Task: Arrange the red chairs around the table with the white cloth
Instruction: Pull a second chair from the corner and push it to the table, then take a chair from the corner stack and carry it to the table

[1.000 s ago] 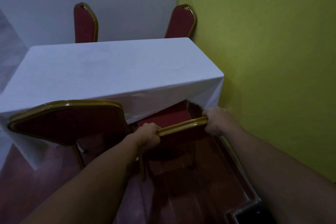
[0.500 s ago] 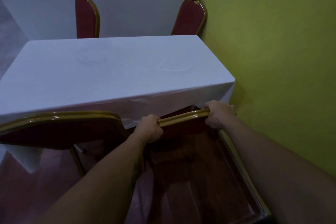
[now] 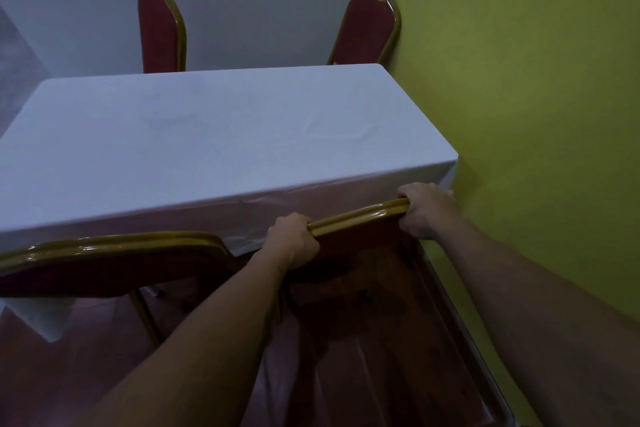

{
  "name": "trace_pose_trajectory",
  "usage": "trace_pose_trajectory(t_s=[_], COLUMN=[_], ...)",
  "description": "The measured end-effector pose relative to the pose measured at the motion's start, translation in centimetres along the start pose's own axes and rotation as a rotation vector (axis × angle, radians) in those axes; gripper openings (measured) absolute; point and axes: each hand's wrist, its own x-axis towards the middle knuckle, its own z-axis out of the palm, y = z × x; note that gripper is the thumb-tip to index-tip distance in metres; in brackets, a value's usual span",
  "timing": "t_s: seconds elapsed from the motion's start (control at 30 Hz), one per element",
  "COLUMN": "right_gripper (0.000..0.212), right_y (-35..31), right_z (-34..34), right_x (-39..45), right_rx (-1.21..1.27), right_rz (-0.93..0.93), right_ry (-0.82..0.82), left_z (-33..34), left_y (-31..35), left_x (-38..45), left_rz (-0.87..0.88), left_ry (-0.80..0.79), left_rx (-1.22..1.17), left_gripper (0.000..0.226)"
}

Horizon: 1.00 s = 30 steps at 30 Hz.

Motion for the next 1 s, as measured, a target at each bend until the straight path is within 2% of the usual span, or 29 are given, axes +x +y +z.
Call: trace_pose_trajectory(t_s=[0.13,0.23,0.3,0.37,0.43,0.63,0.83,1.0], right_gripper=[0.017,0.035,0.050,0.069,0.076,0.059,0.047,0.038], right_y=[-0.4,-1.8,-4.0,-7.5,-12.0,-27.2,-44.0,-57.7], right_z=[-0.5,-2.5,-3.6,-4.4,-4.7,-5.2,-5.1,-3.9], right_x=[-0.6,-1.9,-2.8,-3.8,-4.9,-6.3,-5.5,-4.6], right_rx=[0.010,-0.036,-0.064,0.012,0.110,0.230,0.342,0.384], right_rz=[0.042,0.047,-0.011,-0.090,-0.168,-0.337,-0.391,-0.467], right_ry=[-0.040,-0.156,-0.226,-0.278,-0.279,-0.193,-0.128,-0.136], left_z=[-0.9,-2.6,-4.5,-6.9,-9.7,-19.9,-31.2,-40.0], left_y=[0.0,-0.4,-1.0,-1.8,-3.1,-11.2,-26.9,-40.1], left_x=[-1.1,-2.8,-4.3,-5.9,-7.5,-12.2,-16.1,-18.8], left_rz=[0.009,0.022,0.048,0.073,0.082,0.156,0.081,-0.049], left_ry=[-0.037,-0.040,-0.005,0.018,0.039,0.170,0.228,0.309], left_rx=[0.024,0.006,-0.054,-0.114,-0.148,-0.217,-0.261,-0.260], left_gripper=[0.026,0.039,0.043,0.050,0.050,0.043,0.042,0.042])
